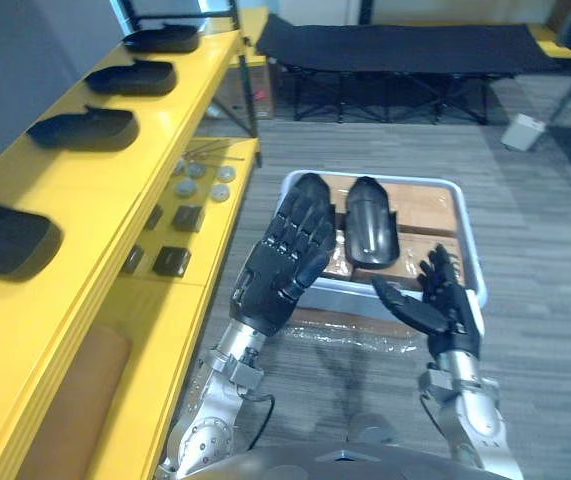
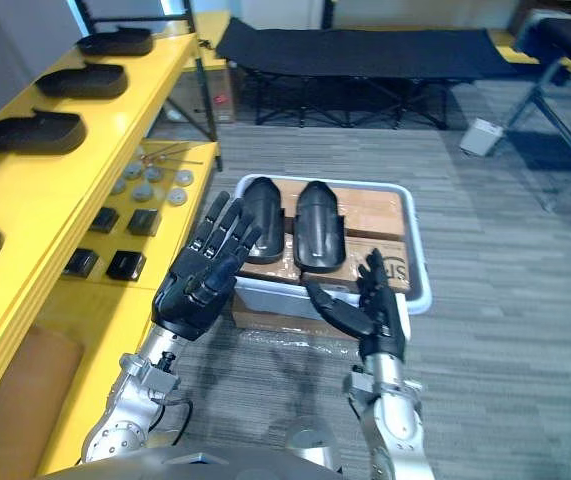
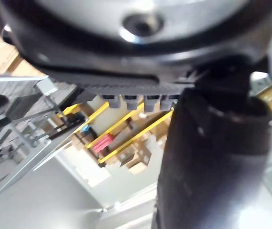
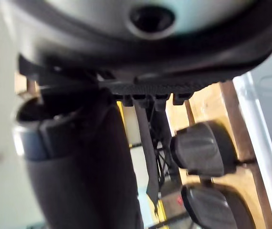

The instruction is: Walk over and take three plastic housings, then place them on the shelf

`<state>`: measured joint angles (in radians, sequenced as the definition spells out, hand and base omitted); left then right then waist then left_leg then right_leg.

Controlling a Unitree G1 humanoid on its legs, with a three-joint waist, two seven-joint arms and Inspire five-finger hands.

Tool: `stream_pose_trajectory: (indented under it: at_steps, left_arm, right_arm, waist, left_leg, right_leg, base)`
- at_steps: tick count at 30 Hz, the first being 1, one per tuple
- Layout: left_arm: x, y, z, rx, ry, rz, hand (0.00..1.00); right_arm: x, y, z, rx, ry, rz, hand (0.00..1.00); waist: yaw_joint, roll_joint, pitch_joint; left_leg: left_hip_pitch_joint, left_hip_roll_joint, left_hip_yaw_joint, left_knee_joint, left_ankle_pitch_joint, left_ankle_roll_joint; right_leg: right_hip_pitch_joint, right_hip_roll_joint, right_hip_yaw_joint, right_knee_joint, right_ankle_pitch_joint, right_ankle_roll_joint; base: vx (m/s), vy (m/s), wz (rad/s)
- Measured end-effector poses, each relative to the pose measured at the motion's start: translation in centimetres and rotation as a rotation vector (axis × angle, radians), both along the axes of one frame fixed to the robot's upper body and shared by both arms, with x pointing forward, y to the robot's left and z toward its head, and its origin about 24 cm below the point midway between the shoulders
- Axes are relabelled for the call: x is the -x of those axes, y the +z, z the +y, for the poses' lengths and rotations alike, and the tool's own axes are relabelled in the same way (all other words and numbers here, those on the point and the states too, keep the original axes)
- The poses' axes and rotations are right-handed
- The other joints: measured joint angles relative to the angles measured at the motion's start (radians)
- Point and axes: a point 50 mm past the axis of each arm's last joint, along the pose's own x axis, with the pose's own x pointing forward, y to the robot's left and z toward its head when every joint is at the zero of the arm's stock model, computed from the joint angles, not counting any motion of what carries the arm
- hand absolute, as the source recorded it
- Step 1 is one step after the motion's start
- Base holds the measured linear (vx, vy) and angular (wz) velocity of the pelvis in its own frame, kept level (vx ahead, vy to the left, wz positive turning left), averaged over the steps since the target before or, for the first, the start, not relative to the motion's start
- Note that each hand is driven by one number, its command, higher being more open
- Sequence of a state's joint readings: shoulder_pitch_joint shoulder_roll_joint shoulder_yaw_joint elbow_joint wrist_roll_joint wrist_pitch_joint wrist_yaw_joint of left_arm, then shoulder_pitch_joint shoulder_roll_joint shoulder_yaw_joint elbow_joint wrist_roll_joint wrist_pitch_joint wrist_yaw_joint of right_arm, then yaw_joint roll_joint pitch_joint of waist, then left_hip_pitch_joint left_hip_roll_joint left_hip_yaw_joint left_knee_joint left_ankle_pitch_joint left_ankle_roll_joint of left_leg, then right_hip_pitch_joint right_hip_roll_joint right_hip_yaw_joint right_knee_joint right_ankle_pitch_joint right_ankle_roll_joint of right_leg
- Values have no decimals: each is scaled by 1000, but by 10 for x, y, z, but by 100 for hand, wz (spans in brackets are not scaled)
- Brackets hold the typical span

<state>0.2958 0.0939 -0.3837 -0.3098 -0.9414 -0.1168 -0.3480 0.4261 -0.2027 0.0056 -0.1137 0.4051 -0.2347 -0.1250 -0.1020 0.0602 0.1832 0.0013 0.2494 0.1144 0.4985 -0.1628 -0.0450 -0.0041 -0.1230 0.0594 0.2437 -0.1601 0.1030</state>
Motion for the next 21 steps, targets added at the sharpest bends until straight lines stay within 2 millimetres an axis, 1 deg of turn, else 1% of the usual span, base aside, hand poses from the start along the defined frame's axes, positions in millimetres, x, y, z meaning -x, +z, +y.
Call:
stream_pose_trajectory:
  at_steps: [1,2,3,4,6,7,8,9,10,11,14,17,19,21]
  left_arm:
    - [0,0,0,5,-2,-4,100]
    - [0,0,0,5,-1,-5,100]
    - [0,0,0,1,-1,-3,100]
    - [0,-1,-1,1,4,6,100]
    - [0,-2,-1,-2,0,10,100]
    - [-1,-2,-2,-13,-10,22,100]
    - [0,-4,-2,-28,-11,36,100]
    - [0,-6,-1,-37,-6,44,100]
    - [2,-9,1,-63,5,61,100]
    - [3,-11,2,-83,12,77,100]
    - [3,-14,4,-128,41,103,100]
    - [1,-16,7,-148,74,127,100]
    - [0,-16,9,-184,94,127,100]
    - [0,-18,11,-228,114,138,100]
  right_arm:
    - [0,0,-1,-16,-5,-2,100]
    - [0,-1,1,-36,5,-5,100]
    - [1,-2,3,-43,10,-2,100]
    - [4,-4,9,-57,28,8,100]
    - [6,-6,12,-66,37,15,100]
    - [7,-7,17,-54,24,23,100]
    - [6,-8,23,-67,22,25,100]
    - [6,-9,27,-79,24,25,100]
    - [6,-9,33,-105,25,21,100]
    - [6,-9,35,-118,20,17,100]
    - [6,-9,38,-90,0,14,100]
    - [5,-8,35,-63,-41,22,100]
    - [6,-9,32,-56,-78,30,100]
    - [6,-8,28,-52,-124,33,100]
  waist:
    - [3,3,0]
    - [8,10,-3]
    - [7,12,-4]
    - [9,19,-9]
    - [7,23,-10]
    - [12,24,-4]
    - [19,6,9]
    - [24,-1,13]
    - [30,-11,15]
    - [41,-16,15]
    - [44,-25,13]
    - [44,-30,15]
    - [44,-34,18]
    - [43,-41,23]
  left_leg:
    - [6,-26,-23,-4,-14,4]
    - [11,-71,-44,-20,-46,47]
    - [14,-78,-50,-31,-60,66]
    - [35,-92,-85,-102,-93,56]
    - [52,-99,-89,-159,-115,44]
    - [68,-109,-90,-203,-135,5]
    - [75,-121,-86,-207,-134,-9]
    - [74,-126,-81,-205,-135,-11]
    - [73,-133,-75,-201,-141,-20]
    - [69,-141,-64,-194,-144,-22]
    - [54,-155,-61,-178,-149,-24]
    - [41,-153,-63,-148,-164,-28]
    - [37,-152,-63,-132,-177,-30]
    - [38,-152,-55,-114,-188,-26]
  right_leg:
    - [-11,2,21,0,5,0]
    - [-33,7,54,-1,7,-5]
    - [-43,13,62,-1,10,-4]
    - [-76,20,87,0,28,11]
    - [-97,18,94,7,44,35]
    - [-108,7,95,10,55,54]
    - [-108,-4,97,9,64,60]
    - [-107,-10,93,4,73,62]
    - [-96,-22,79,-24,93,64]
    - [-86,-32,78,-56,111,65]
    - [-81,-48,75,-92,138,64]
    - [-82,-47,67,-93,143,71]
    - [-97,-46,57,-62,141,68]
    - [-137,-42,52,23,138,62]
  base:
    - [-100,95,-94]
    - [-89,83,-74]
    - [-116,115,-78]
    - [-85,101,-43]
    - [-77,140,-17]
    - [-108,199,-7]
    - [-128,189,-13]
    - [-148,154,-22]
    - [-128,140,-23]
    - [-112,144,-20]
    - [-60,101,-5]
    - [-35,59,-3]
    - [-17,22,-11]
    - [-38,27,-16]
